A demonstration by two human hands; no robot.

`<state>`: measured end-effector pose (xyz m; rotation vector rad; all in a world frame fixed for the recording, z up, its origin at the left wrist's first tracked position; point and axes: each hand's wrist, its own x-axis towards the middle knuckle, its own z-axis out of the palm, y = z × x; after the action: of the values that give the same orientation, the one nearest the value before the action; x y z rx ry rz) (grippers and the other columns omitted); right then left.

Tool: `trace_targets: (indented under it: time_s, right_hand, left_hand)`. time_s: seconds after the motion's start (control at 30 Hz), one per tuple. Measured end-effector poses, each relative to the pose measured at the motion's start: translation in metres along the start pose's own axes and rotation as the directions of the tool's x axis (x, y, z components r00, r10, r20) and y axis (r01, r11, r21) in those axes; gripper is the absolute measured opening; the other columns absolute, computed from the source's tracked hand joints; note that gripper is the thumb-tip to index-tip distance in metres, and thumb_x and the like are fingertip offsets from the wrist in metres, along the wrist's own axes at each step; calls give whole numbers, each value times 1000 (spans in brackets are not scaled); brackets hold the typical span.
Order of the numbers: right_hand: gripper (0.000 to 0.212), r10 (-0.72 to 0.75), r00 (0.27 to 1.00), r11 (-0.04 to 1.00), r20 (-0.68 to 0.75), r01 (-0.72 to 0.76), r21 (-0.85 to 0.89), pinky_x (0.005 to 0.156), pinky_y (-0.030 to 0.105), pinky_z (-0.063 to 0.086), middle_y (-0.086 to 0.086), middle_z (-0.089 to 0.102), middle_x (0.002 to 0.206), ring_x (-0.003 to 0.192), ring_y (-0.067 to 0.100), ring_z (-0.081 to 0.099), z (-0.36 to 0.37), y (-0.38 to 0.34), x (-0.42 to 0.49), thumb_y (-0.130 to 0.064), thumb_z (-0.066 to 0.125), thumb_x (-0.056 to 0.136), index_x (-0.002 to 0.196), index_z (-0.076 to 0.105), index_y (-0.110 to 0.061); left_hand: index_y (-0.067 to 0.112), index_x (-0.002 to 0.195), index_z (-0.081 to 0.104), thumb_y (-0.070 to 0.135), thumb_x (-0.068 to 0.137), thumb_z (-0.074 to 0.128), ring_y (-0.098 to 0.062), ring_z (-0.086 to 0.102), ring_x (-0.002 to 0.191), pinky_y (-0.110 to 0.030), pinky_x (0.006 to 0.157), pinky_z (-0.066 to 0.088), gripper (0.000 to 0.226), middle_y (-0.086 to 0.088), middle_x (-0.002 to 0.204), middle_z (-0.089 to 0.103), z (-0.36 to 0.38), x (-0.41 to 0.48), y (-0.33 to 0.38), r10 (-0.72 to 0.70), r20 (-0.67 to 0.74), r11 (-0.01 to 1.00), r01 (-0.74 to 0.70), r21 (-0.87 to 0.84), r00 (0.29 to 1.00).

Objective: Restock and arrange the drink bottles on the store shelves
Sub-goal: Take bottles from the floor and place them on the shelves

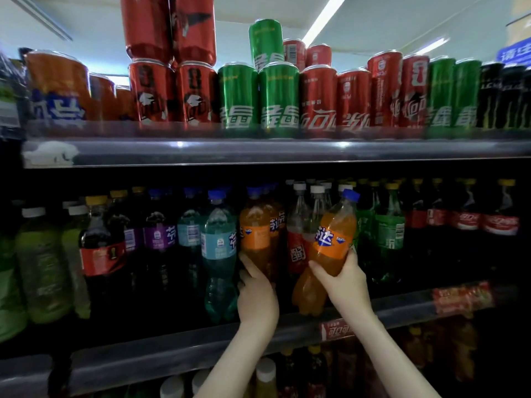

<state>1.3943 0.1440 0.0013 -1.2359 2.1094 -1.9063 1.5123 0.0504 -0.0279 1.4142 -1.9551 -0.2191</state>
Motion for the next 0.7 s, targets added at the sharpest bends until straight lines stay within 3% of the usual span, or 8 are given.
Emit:
trace_targets:
  time_s: [0.13, 0.4, 0.53, 0.7]
  right_hand:
    - [69, 10, 1000, 999, -2, -10, 50, 82, 29, 48, 2, 60, 112, 97, 18, 59, -3, 5, 3, -39, 75, 79, 135, 38, -18]
    - [67, -16, 1000, 1000, 18, 16, 25, 86, 34, 50, 1, 61, 112, 98, 20, 60, 0, 5, 1, -41, 75, 79, 132, 39, -21]
    - [69, -35, 999, 999, 38, 36, -13, 87, 33, 50, -1, 59, 111, 96, 16, 57, 1, 2, 0, -42, 75, 78, 132, 38, -20]
    - [69, -45, 997, 999, 68, 46, -15, 85, 31, 50, -3, 59, 110, 99, 16, 60, 3, 2, -1, -42, 76, 77, 132, 40, -21]
  left_hand:
    - [-1, 143, -22, 29, 97, 52, -24, 49, 123, -28, 90, 49, 92, -15, 143, 36, 1, 8, 1, -25, -5, 994, 25, 103, 1000]
    - [7, 147, -20, 33, 93, 57, -27, 51, 123, -35, 92, 47, 97, -15, 144, 37, -6, 0, 5, 113, 96, 993, -108, -54, 989]
    - [7, 146, -22, 32, 94, 56, -27, 49, 125, -34, 94, 47, 97, -16, 146, 35, -4, -2, 9, 100, 103, 994, -95, -56, 990]
    - [13, 146, -25, 29, 93, 57, -24, 54, 119, -39, 96, 48, 99, -14, 141, 42, -5, 5, 1, 155, 170, 976, -125, -176, 973]
